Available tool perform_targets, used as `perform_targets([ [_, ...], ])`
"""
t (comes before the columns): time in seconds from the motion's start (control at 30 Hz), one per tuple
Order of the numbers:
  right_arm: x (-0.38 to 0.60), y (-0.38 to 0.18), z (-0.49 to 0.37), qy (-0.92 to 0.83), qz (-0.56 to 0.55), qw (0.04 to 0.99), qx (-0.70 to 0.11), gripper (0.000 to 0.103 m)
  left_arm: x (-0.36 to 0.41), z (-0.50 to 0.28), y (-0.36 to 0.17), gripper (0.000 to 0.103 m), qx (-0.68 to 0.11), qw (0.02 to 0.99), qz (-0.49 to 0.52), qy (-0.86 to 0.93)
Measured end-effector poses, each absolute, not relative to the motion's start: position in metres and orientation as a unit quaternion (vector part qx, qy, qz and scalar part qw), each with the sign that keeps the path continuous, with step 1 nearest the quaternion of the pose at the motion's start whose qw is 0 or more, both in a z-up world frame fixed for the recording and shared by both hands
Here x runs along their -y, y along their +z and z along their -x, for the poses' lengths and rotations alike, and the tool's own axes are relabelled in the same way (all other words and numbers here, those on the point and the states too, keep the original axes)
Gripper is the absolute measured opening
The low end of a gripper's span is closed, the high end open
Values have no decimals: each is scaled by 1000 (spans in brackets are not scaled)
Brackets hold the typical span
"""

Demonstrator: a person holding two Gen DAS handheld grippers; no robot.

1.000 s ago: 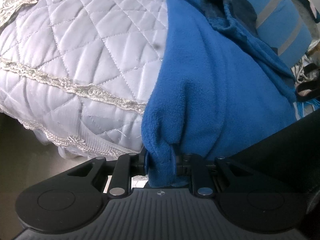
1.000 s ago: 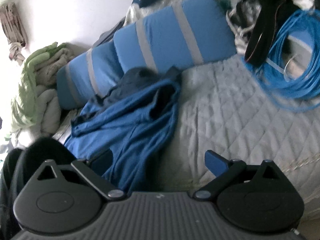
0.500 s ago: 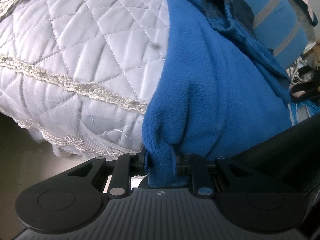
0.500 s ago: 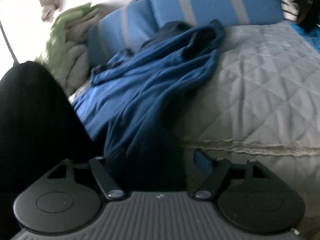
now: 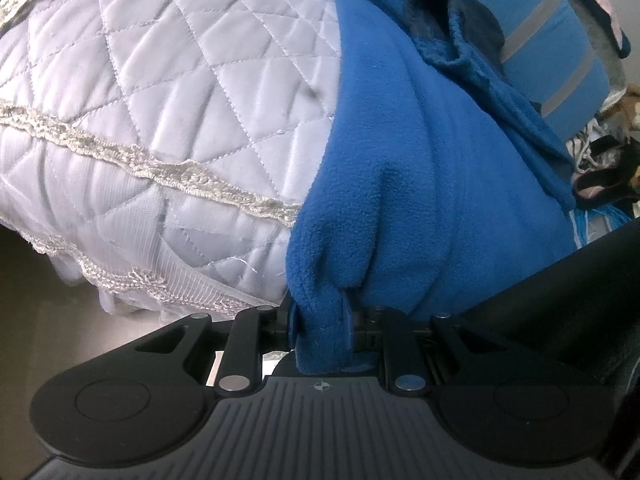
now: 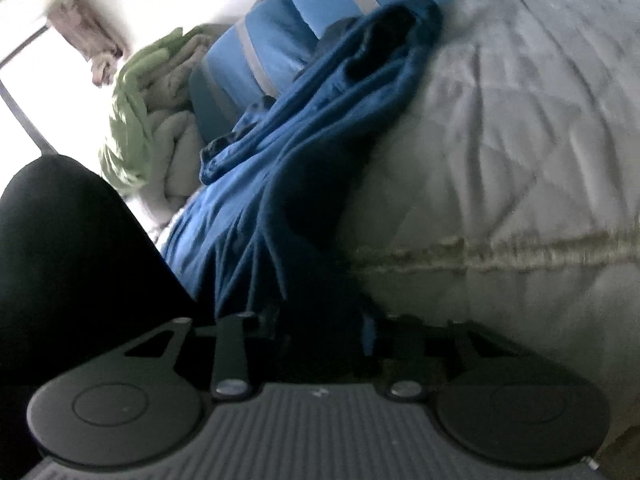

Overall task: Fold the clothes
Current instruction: 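Grasp the hoodie hem with the right tool while the left tool holds the fleece edge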

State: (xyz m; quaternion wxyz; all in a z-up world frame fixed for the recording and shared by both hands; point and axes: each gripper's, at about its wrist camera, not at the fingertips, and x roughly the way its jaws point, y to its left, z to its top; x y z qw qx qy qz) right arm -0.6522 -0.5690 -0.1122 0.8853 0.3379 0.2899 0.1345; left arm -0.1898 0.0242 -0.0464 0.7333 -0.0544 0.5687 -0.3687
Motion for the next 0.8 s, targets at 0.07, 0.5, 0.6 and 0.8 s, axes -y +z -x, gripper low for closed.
perform_targets([
  [0.07, 568, -115, 653, 142, -341, 880, -298, 36, -26, 190, -47, 22, -568, 733, 59, -369],
  [0.5, 563, -121, 665, 167, -367, 856, -322, 31, -35, 198, -46, 21, -557, 746, 73, -358],
  [0.6, 557, -111, 669, 138, -343, 870, -326, 11, -38, 203, -39, 20, -542, 758, 74, -356],
  [0.8, 557, -63, 665, 74, -330, 898, -283, 9, -41, 196, -11, 18, -499, 778, 116, -364],
])
